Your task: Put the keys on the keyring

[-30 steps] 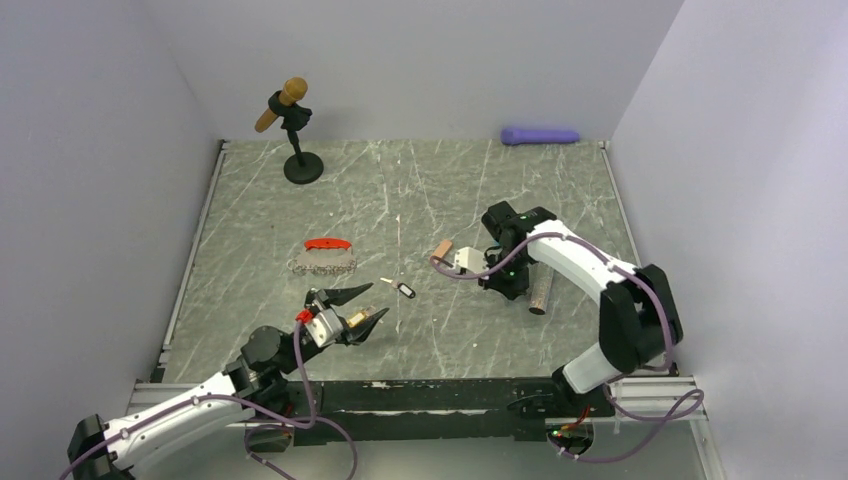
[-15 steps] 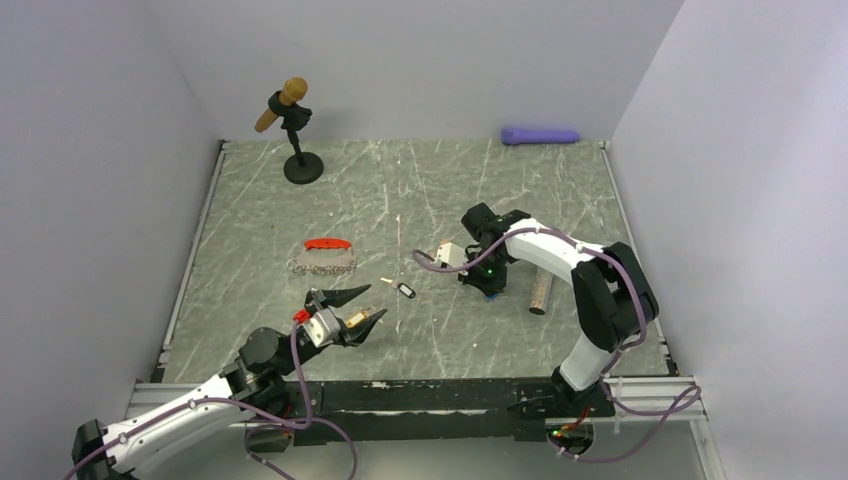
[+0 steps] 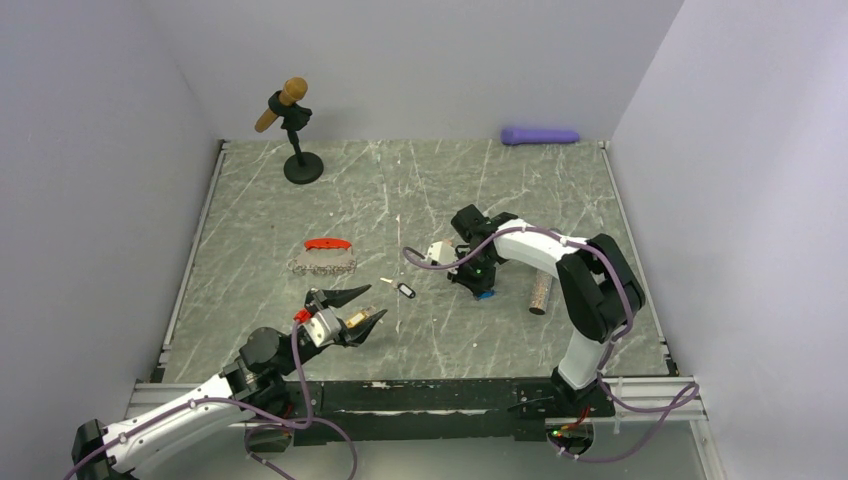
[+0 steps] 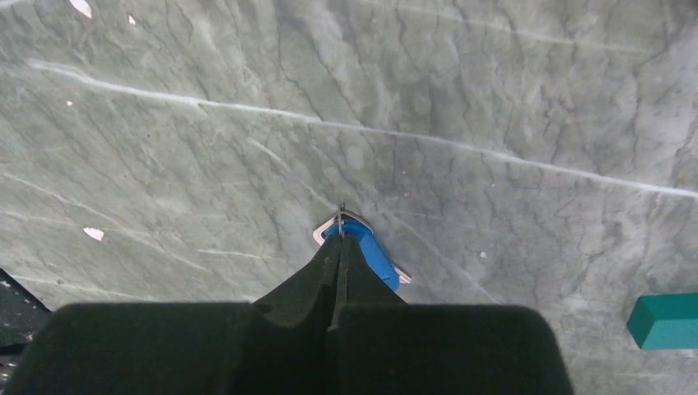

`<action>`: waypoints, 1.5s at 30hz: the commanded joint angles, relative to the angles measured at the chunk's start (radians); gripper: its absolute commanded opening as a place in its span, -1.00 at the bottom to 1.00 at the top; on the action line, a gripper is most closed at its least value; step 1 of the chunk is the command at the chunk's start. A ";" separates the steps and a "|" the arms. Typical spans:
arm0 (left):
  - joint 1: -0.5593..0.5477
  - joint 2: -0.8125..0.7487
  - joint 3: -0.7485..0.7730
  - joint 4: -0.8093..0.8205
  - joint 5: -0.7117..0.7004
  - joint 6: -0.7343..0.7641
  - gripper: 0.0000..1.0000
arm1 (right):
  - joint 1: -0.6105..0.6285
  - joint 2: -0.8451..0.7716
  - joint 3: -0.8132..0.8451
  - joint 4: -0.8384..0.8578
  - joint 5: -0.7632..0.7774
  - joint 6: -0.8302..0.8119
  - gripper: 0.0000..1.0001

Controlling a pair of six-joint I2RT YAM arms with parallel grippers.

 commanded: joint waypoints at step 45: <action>-0.002 -0.013 0.024 0.008 -0.015 -0.025 0.22 | -0.049 -0.062 0.053 0.025 -0.091 0.056 -0.40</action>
